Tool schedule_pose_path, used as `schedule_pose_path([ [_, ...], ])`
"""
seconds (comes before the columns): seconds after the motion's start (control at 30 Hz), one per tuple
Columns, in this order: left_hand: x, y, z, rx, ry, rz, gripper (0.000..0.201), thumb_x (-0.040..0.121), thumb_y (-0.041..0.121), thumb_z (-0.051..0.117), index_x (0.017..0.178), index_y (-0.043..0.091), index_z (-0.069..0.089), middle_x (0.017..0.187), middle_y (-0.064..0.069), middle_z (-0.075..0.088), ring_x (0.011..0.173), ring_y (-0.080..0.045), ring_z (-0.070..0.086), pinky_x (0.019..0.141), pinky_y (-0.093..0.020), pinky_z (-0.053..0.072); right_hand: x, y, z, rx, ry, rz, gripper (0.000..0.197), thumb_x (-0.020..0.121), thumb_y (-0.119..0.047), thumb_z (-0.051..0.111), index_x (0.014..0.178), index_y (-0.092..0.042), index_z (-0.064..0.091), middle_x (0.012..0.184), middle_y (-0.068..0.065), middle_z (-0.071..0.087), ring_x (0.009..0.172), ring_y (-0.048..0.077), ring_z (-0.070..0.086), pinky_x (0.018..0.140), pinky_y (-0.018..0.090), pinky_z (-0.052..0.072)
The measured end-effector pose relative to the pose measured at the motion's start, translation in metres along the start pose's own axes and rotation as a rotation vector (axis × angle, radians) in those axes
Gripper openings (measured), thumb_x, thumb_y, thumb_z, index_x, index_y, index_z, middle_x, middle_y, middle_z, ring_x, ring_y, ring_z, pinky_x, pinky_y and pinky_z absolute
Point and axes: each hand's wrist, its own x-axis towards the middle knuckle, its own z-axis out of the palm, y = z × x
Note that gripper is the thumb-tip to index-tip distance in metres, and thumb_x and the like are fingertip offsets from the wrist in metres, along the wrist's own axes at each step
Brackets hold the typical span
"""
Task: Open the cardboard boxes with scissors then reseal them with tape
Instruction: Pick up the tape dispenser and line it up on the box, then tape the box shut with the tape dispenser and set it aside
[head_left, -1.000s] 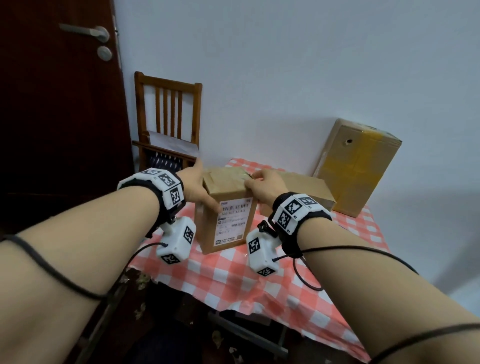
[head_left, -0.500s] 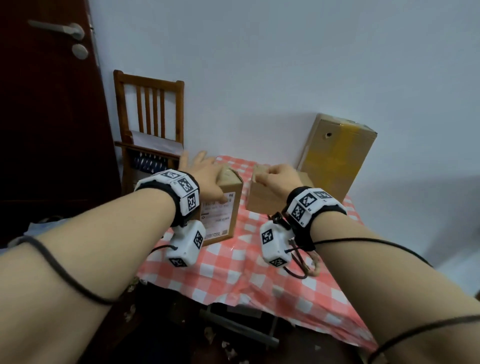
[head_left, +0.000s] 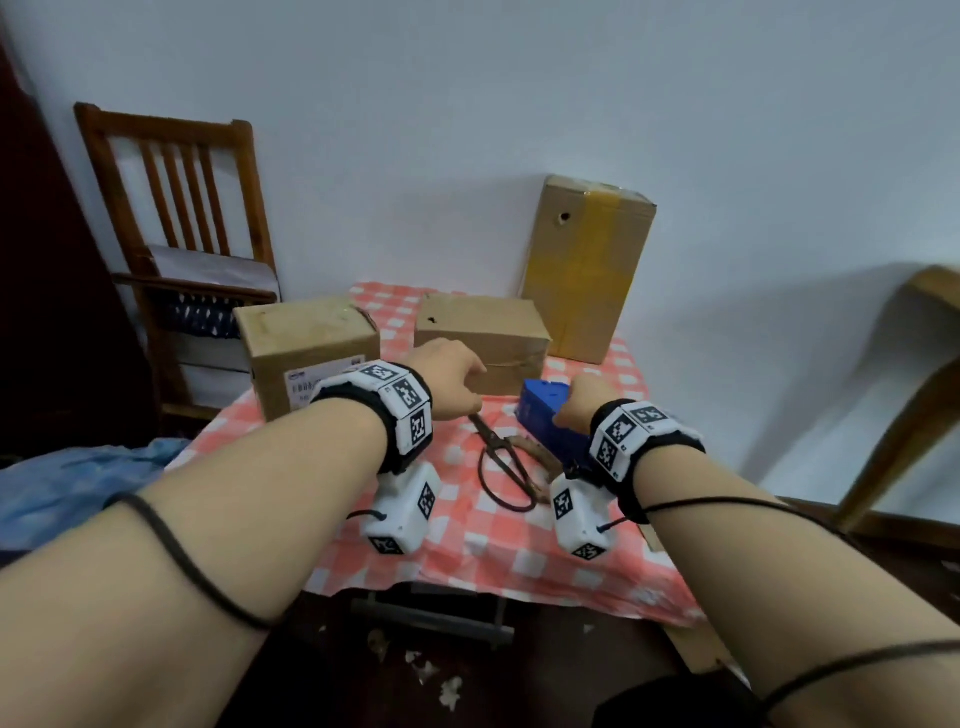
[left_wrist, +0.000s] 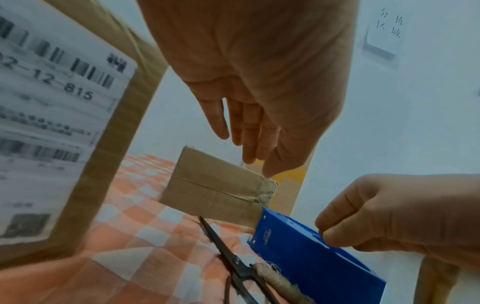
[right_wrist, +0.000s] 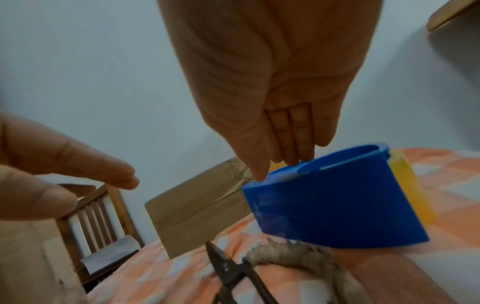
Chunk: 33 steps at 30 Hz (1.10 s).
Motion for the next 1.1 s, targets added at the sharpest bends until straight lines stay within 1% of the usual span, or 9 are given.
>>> schedule_pose_path([
  [0.13, 0.011, 0.003, 0.008, -0.004, -0.025, -0.018, 0.049, 0.085, 0.025, 0.063, 0.133, 0.018, 0.056, 0.137, -0.002, 0.055, 0.126, -0.021, 0.051, 0.103, -0.032, 0.042, 0.014, 0.008, 0.011, -0.06, -0.065, 0.043, 0.037, 0.092, -0.018, 0.058, 0.124, -0.002, 0.051, 0.121, 0.015, 0.06, 0.109, 0.028, 0.058, 0.086, 0.031, 0.047],
  [0.27, 0.017, 0.003, 0.012, -0.031, -0.035, -0.047, 0.045, 0.087, 0.022, 0.061, 0.132, 0.017, 0.058, 0.135, -0.002, 0.057, 0.122, -0.02, 0.053, 0.1, -0.031, 0.043, 0.025, 0.016, 0.02, -0.142, -0.119, 0.083, 0.036, 0.092, -0.022, 0.058, 0.123, -0.002, 0.055, 0.107, 0.012, 0.06, 0.098, 0.027, 0.058, 0.087, 0.031, 0.046],
  [0.4, 0.021, -0.001, 0.015, -0.12, -0.031, -0.091, 0.041, 0.089, 0.018, 0.059, 0.13, 0.014, 0.059, 0.133, -0.003, 0.059, 0.12, -0.02, 0.055, 0.101, -0.031, 0.044, 0.028, 0.017, 0.023, -0.081, -0.173, 0.135, 0.038, 0.096, -0.02, 0.052, 0.13, -0.003, 0.051, 0.113, 0.022, 0.057, 0.117, 0.03, 0.056, 0.088, 0.034, 0.044],
  [0.57, 0.024, 0.0, 0.015, -0.334, 0.047, -0.21, 0.04, 0.092, 0.005, 0.045, 0.128, 0.015, 0.061, 0.13, -0.007, 0.06, 0.116, -0.024, 0.058, 0.089, -0.025, 0.045, 0.028, 0.026, 0.005, 0.31, 0.021, 0.098, 0.019, 0.086, -0.024, 0.063, 0.084, -0.009, 0.052, 0.083, 0.008, 0.054, 0.073, 0.022, 0.051, 0.061, 0.028, 0.04],
  [0.73, 0.029, 0.008, 0.011, -0.733, 0.052, -0.43, 0.032, 0.096, 0.016, 0.035, 0.096, -0.006, 0.059, 0.097, -0.022, 0.066, 0.086, -0.037, 0.064, 0.069, -0.038, 0.051, 0.017, 0.029, -0.014, 0.867, 0.168, 0.097, 0.04, 0.06, -0.047, 0.056, 0.085, -0.017, 0.051, 0.083, 0.012, 0.063, 0.076, 0.03, 0.059, 0.073, 0.036, 0.047],
  [0.8, 0.028, 0.015, 0.008, -0.928, 0.008, -0.516, 0.037, 0.099, 0.025, 0.032, 0.105, -0.005, 0.052, 0.085, -0.02, 0.059, 0.069, -0.031, 0.055, 0.055, -0.029, 0.038, 0.012, 0.031, -0.017, 0.985, 0.164, 0.108, 0.039, 0.064, -0.053, 0.054, 0.081, -0.018, 0.053, 0.068, 0.013, 0.061, 0.066, 0.032, 0.059, 0.072, 0.043, 0.05],
  [0.9, 0.024, 0.021, 0.004, -1.189, -0.125, -0.635, 0.058, 0.097, 0.054, 0.029, 0.09, 0.0, 0.05, 0.069, -0.014, 0.053, 0.054, -0.021, 0.046, 0.051, -0.025, 0.033, -0.001, 0.031, -0.023, 1.066, 0.158, 0.106, 0.036, 0.085, -0.045, 0.052, 0.072, -0.012, 0.052, 0.053, 0.012, 0.049, 0.047, 0.027, 0.048, 0.051, 0.031, 0.04],
  [1.0, 0.026, 0.022, 0.002, -1.2, -0.233, -0.586, 0.089, 0.09, 0.073, 0.02, 0.085, -0.008, 0.056, 0.08, -0.02, 0.066, 0.074, -0.028, 0.058, 0.059, -0.031, 0.041, -0.009, 0.03, -0.028, 1.059, 0.166, 0.107, 0.04, 0.085, -0.048, 0.053, 0.082, -0.009, 0.056, 0.057, 0.013, 0.051, 0.042, 0.026, 0.049, 0.047, 0.027, 0.04],
  [1.1, 0.019, 0.027, -0.003, -1.174, -0.304, -0.541, 0.09, 0.092, 0.071, 0.018, 0.083, -0.008, 0.059, 0.068, -0.016, 0.069, 0.07, -0.025, 0.056, 0.058, -0.029, 0.035, -0.007, 0.033, -0.032, 1.06, 0.198, 0.104, 0.084, 0.058, -0.061, 0.057, 0.12, -0.004, 0.052, 0.063, 0.015, 0.057, 0.038, 0.025, 0.055, 0.044, 0.028, 0.044],
])
